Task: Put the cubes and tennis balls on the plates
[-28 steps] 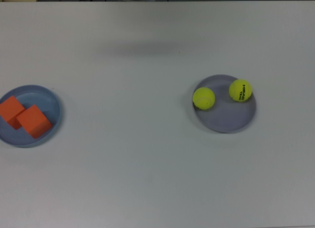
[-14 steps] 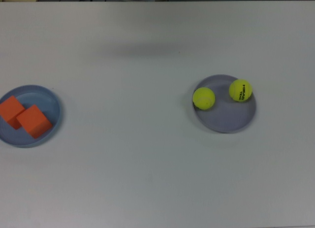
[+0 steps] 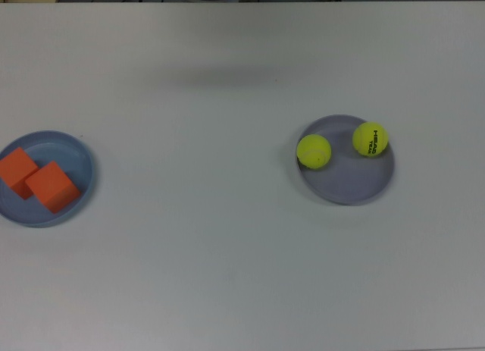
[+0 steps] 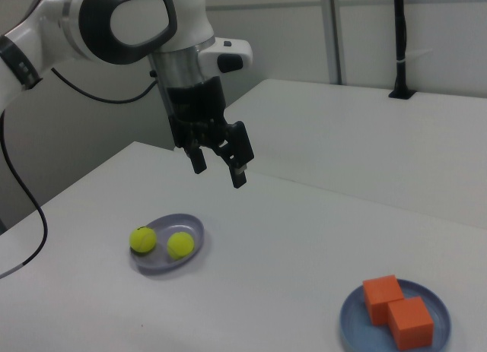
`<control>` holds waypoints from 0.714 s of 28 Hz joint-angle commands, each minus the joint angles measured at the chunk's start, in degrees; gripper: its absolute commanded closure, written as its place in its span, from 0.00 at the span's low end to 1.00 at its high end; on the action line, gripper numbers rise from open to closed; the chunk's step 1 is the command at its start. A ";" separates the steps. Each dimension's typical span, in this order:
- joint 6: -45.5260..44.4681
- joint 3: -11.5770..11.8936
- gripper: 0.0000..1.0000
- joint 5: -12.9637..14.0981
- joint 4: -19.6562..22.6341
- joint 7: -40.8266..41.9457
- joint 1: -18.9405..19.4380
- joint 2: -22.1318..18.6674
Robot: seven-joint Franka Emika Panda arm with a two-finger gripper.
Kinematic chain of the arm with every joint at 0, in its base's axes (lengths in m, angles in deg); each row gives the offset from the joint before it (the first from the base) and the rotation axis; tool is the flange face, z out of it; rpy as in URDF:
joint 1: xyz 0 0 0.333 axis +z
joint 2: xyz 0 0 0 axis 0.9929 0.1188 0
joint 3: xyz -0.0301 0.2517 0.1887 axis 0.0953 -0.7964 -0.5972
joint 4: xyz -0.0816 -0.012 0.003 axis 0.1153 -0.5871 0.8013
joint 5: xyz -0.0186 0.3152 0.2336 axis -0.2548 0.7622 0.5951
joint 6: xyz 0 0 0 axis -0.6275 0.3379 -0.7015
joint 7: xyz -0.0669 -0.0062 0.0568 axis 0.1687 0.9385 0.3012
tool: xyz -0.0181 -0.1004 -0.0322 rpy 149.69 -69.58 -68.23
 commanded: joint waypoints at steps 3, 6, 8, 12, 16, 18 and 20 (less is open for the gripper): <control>0.07 0.15 0.00 0.70 1.02 0.99 0.08 -0.81; 0.07 0.15 0.00 0.88 0.93 1.34 0.08 -0.98; 0.07 0.15 0.00 1.31 0.93 1.34 -0.01 -0.81; 0.07 0.24 0.00 1.40 0.93 1.34 -0.01 -1.07; -0.02 0.24 0.00 1.40 1.02 1.16 0.08 -1.25; -0.10 0.41 0.00 1.40 0.93 0.72 0.08 -1.25; -0.28 0.77 0.00 1.49 0.93 0.55 -0.01 -1.42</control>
